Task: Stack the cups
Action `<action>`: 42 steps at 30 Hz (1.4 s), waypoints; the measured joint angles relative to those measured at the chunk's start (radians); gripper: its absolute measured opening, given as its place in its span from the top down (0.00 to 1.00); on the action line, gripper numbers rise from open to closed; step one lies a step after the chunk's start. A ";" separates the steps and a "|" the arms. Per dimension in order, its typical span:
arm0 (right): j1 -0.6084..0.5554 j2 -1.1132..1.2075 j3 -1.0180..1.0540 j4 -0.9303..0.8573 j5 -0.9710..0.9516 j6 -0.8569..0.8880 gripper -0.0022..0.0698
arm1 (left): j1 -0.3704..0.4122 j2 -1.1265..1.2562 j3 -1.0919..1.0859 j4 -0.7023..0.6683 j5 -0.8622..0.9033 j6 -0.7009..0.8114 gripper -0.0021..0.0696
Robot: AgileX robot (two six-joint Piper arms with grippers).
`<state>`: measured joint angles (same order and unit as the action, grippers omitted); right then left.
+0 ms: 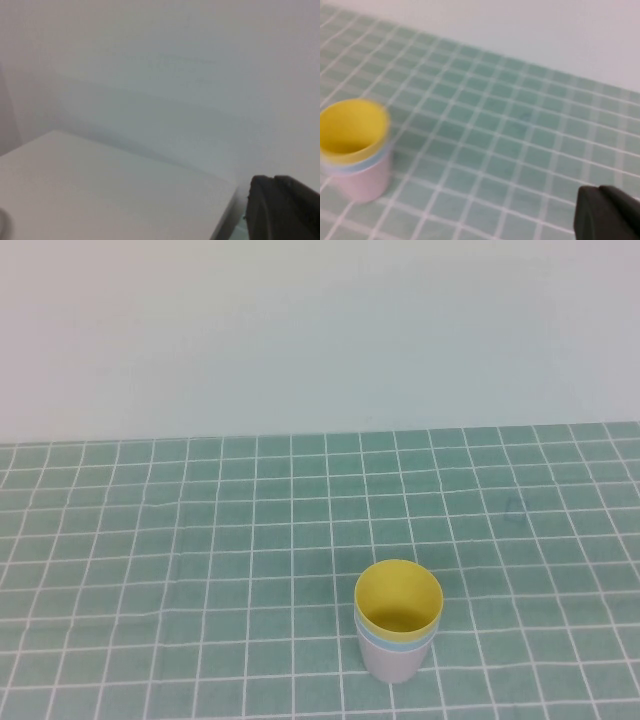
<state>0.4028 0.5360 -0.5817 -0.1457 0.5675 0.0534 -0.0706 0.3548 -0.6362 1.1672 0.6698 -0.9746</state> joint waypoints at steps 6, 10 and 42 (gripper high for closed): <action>-0.262 -0.128 0.132 0.006 -0.083 0.002 0.97 | 0.000 -0.010 0.000 -0.030 0.107 -0.045 0.97; -0.376 -0.236 0.290 0.008 -0.153 0.003 0.97 | 0.000 -0.010 0.000 -0.034 0.037 -0.097 0.97; -0.432 -0.548 0.612 0.019 -0.392 0.003 0.97 | 0.010 -0.364 0.551 -1.235 -0.566 1.055 0.97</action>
<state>-0.0292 -0.0121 0.0304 -0.1270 0.1754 0.0565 -0.0603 -0.0093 -0.0852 -0.0683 0.1042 0.0805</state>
